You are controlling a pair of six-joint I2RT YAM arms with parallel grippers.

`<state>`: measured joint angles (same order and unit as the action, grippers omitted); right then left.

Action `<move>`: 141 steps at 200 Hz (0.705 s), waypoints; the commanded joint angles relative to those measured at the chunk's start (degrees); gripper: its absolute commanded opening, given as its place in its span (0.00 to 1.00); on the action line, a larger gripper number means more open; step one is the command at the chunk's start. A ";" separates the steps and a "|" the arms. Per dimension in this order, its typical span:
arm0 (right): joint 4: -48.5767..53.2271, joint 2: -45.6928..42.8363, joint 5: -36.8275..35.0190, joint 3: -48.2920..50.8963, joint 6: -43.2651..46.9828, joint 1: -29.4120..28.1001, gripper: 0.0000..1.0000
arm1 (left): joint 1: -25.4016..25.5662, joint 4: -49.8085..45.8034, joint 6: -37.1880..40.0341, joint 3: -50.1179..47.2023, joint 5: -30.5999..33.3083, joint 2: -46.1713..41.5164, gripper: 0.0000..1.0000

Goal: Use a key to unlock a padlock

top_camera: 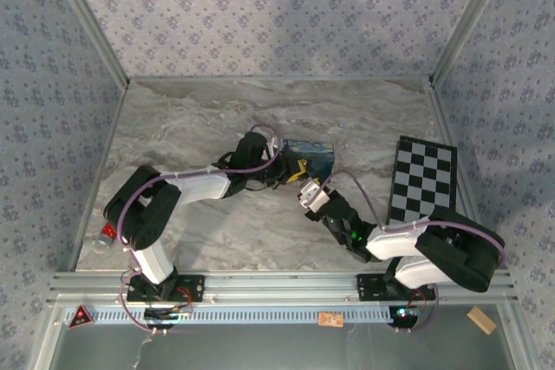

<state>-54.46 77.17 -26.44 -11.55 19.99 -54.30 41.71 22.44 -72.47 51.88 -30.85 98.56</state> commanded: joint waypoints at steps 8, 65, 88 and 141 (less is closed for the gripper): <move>-0.98 1.14 -1.23 -1.32 -1.27 -0.29 0.28 | -0.41 0.34 0.40 1.12 -1.17 -1.71 0.00; -2.67 1.60 -0.89 -1.80 -1.53 -0.19 0.28 | -0.44 1.14 0.13 0.15 -0.80 -1.62 0.00; -2.30 1.05 -0.73 -1.90 -1.71 -0.14 0.28 | -0.42 1.27 0.12 0.07 -0.79 -1.53 0.00; -1.94 0.05 -0.83 -1.88 -2.05 -0.12 0.24 | -0.50 1.26 0.22 -0.22 -0.70 -1.44 0.00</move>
<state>-55.16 78.41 -27.27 -11.94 18.92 -54.30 41.71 22.41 -72.44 51.86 -30.85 98.54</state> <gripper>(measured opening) 0.244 0.125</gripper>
